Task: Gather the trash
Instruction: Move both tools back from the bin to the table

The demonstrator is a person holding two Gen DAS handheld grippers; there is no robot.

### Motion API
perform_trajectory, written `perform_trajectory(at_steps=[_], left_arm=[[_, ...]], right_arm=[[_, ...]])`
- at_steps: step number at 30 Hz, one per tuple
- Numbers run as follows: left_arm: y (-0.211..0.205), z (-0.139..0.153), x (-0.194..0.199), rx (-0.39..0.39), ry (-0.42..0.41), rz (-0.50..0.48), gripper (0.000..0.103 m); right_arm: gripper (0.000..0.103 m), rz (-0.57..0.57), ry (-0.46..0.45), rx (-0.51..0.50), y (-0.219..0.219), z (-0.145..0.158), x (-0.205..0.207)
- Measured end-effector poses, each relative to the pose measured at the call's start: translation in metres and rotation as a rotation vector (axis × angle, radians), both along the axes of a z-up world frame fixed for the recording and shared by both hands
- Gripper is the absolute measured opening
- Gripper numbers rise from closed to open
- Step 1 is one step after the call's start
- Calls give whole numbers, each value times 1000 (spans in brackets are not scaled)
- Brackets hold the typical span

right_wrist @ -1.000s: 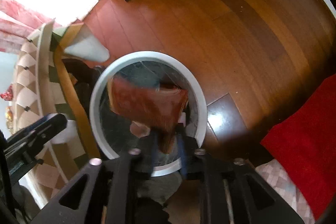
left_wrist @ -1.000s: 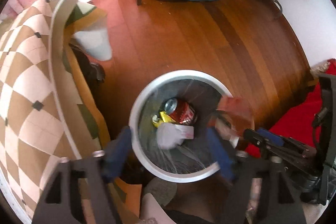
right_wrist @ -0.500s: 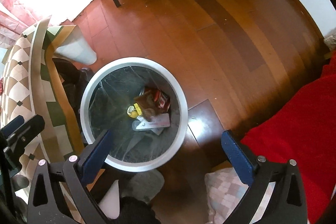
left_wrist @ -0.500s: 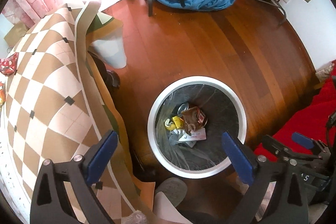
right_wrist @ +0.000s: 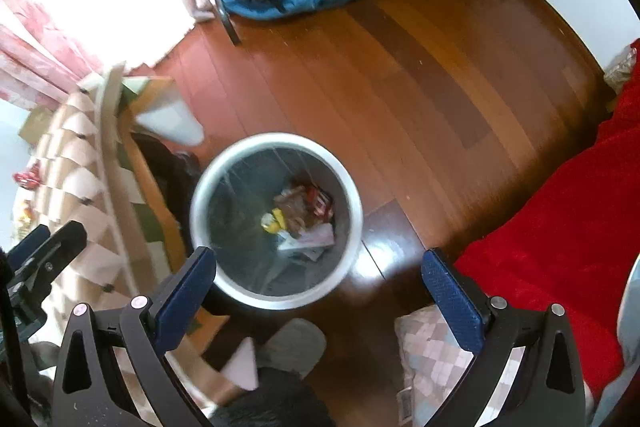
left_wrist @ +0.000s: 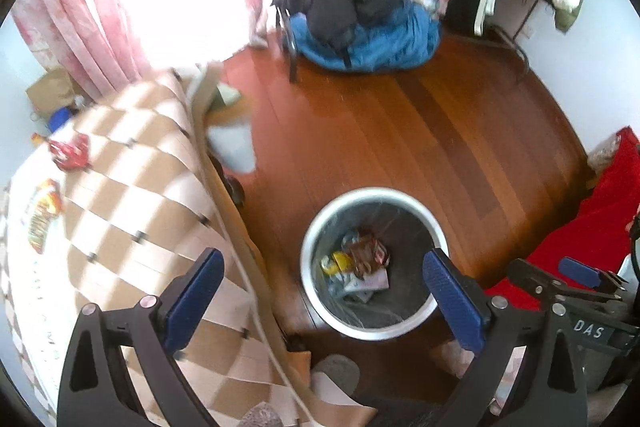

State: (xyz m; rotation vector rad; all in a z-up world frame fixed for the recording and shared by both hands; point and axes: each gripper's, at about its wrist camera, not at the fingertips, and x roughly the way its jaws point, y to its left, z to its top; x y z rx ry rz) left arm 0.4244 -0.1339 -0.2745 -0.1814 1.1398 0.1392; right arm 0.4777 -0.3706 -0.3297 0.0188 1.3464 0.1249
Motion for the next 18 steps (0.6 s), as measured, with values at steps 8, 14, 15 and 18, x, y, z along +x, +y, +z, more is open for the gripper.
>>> perform_trajectory(at_steps=[8, 14, 15, 18], left_arm=[[86, 74, -25, 33, -136, 81, 102], [205, 86, -63, 240, -121, 296, 102], [223, 80, -70, 279, -103, 333, 102], [284, 54, -90, 357, -35, 447, 102]], right_arm=[[103, 84, -133, 116, 79, 88, -3], [103, 289, -114, 236, 209, 104, -9], [103, 326, -99, 252, 233, 101, -10], [103, 413, -48, 268, 309, 81, -11]])
